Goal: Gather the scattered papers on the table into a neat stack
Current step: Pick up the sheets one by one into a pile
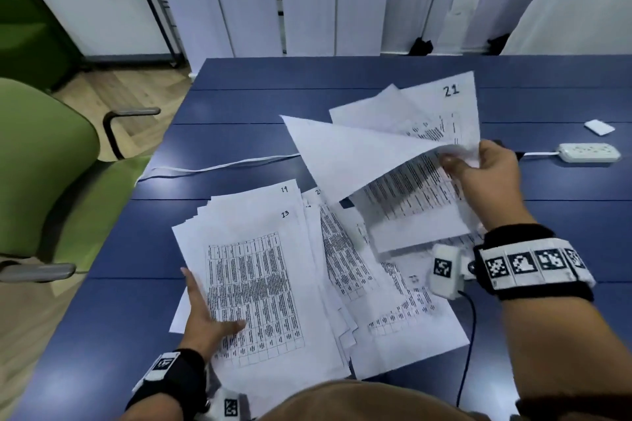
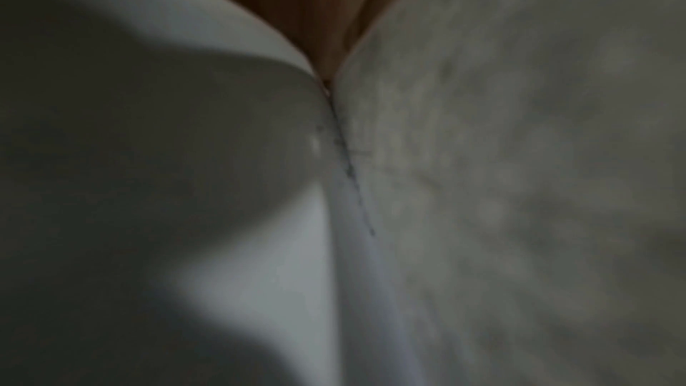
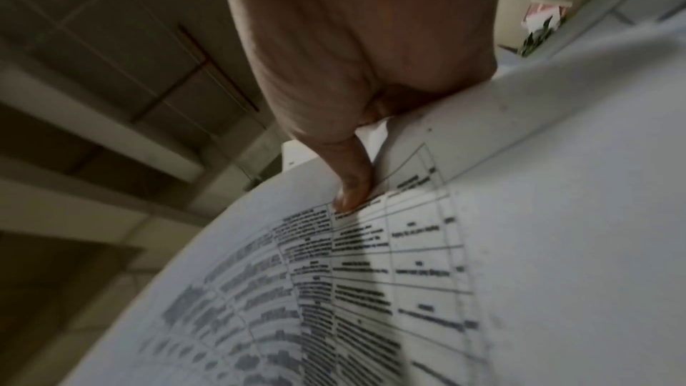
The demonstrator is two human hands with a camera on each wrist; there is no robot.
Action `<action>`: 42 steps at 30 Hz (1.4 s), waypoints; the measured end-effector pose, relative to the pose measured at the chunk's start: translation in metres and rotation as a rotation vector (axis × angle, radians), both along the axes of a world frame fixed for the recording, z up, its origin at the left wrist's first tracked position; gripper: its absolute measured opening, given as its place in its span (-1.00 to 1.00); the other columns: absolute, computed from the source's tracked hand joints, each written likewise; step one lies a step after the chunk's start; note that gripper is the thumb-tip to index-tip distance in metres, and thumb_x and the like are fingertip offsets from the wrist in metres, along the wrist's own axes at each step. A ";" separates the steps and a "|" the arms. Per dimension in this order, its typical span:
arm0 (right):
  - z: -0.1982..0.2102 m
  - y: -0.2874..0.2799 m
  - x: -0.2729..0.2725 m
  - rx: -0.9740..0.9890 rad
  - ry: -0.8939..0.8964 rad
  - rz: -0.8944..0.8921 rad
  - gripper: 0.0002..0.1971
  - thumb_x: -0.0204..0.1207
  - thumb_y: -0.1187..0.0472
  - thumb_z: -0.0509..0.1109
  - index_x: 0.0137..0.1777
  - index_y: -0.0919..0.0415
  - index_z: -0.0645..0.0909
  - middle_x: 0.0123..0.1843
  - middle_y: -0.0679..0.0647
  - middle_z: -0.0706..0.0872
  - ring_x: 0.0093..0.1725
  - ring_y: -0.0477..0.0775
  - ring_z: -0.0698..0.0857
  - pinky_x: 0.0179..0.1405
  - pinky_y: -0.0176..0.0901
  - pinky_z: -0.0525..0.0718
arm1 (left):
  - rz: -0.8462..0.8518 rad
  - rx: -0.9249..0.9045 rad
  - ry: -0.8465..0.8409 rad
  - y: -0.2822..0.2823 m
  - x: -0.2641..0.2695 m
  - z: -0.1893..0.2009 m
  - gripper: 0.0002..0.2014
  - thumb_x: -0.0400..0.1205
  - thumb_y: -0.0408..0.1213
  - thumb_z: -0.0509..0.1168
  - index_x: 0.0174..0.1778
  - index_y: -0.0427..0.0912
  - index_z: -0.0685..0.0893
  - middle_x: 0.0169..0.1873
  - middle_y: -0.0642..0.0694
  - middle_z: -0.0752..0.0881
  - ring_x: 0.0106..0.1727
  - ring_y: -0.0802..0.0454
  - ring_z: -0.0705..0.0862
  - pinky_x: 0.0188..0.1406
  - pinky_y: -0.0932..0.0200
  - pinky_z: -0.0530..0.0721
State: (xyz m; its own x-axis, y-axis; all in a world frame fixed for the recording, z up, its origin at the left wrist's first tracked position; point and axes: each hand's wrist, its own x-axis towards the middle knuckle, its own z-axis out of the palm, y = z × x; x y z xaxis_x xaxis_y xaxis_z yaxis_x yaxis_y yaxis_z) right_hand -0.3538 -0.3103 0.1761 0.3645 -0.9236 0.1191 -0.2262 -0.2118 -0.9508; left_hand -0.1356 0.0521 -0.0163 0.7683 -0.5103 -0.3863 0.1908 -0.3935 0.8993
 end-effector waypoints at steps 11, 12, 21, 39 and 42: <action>-0.108 0.068 0.093 0.343 0.079 0.304 -0.66 0.44 0.45 0.49 0.18 0.21 0.60 0.14 0.19 0.77 0.12 0.19 0.74 0.27 0.18 0.67 | -0.022 0.148 0.073 -0.010 -0.004 0.012 -0.41 0.43 0.49 0.17 0.12 0.15 0.72 0.41 0.00 0.54 0.57 -0.04 0.38 0.36 0.19 0.33; -0.126 0.077 0.099 0.334 0.160 0.321 -0.63 0.43 0.44 0.50 0.21 0.20 0.59 0.15 0.17 0.76 0.15 0.19 0.73 0.28 0.18 0.66 | -0.016 0.160 0.107 -0.009 0.000 0.010 -0.23 0.34 0.63 0.05 0.10 0.11 0.75 0.42 -0.05 0.55 0.55 -0.08 0.38 0.34 0.08 0.33; -0.194 0.127 0.115 0.426 0.548 0.571 -0.60 0.50 0.27 0.48 0.33 0.20 0.53 0.13 0.14 0.69 0.01 0.11 0.68 0.06 -0.01 0.66 | 0.091 0.083 0.148 0.000 0.014 -0.018 -0.50 0.35 -0.15 0.64 0.13 -0.27 0.68 0.04 -0.18 0.81 0.13 -0.23 0.76 0.22 -0.15 0.68; -0.180 0.063 0.042 0.159 1.100 -0.168 -0.57 0.60 0.00 0.31 0.40 0.19 0.57 0.43 0.26 0.49 0.44 0.30 0.43 0.39 0.24 0.45 | -0.061 -0.074 0.215 0.015 0.105 -0.034 0.26 0.00 -0.51 0.73 0.57 0.02 0.19 0.37 -0.11 0.56 0.36 -0.18 0.58 0.39 -0.30 0.50; -0.176 0.056 0.014 0.209 1.270 -0.184 -0.50 0.53 -0.08 0.36 0.43 0.08 0.53 0.48 0.22 0.38 0.47 0.30 0.34 0.38 0.25 0.41 | -0.036 -0.007 0.148 0.008 0.106 -0.037 0.31 0.10 -0.55 0.71 0.65 -0.05 0.02 0.44 -0.03 0.42 0.39 -0.08 0.49 0.44 -0.23 0.46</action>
